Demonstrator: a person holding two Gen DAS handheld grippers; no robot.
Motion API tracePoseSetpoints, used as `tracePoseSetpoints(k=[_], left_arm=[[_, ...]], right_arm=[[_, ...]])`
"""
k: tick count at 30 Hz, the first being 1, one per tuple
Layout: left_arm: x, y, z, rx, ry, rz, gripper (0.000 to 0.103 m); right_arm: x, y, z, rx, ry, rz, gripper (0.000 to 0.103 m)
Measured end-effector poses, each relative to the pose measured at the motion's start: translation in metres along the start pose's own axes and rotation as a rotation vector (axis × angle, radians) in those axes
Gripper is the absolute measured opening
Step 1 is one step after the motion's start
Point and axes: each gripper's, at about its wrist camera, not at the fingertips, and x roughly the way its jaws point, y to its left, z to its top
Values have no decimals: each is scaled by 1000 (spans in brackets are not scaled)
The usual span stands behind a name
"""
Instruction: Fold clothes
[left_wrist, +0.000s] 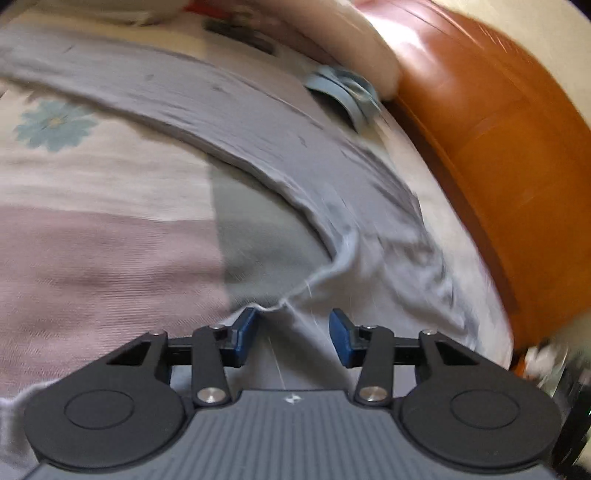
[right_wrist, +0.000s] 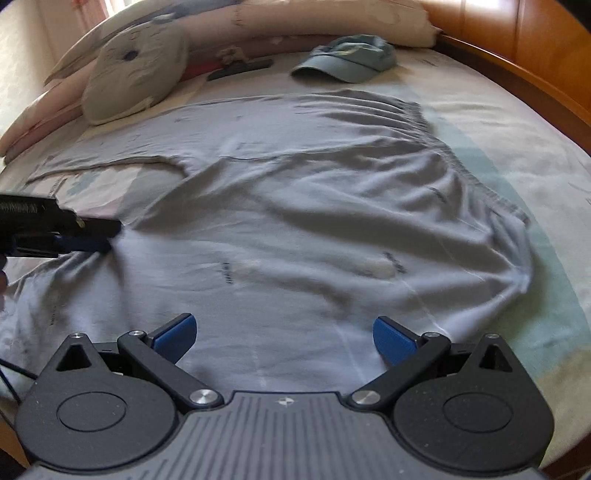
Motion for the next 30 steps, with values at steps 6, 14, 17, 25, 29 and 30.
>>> tracePoseSetpoints(k=[6, 14, 17, 25, 29, 30], left_arm=[[-28, -9, -4, 58, -17, 65, 55], [-43, 16, -32, -44, 13, -9, 78], [-40, 27, -34, -134, -35, -77, 92], [-26, 5, -38, -37, -76, -37, 102], [-32, -6, -34, -27, -48, 46, 102], [-37, -9, -35, -19, -54, 72, 102]], right_arm=[[4, 2, -5, -67, -6, -8, 103], [6, 2, -8, -139, -20, 8, 103], [5, 0, -8, -165, -18, 29, 103], [1, -7, -10, -213, -17, 83, 103], [-2, -11, -4, -185, -13, 118, 103], [-4, -13, 0, -171, -13, 134, 103]])
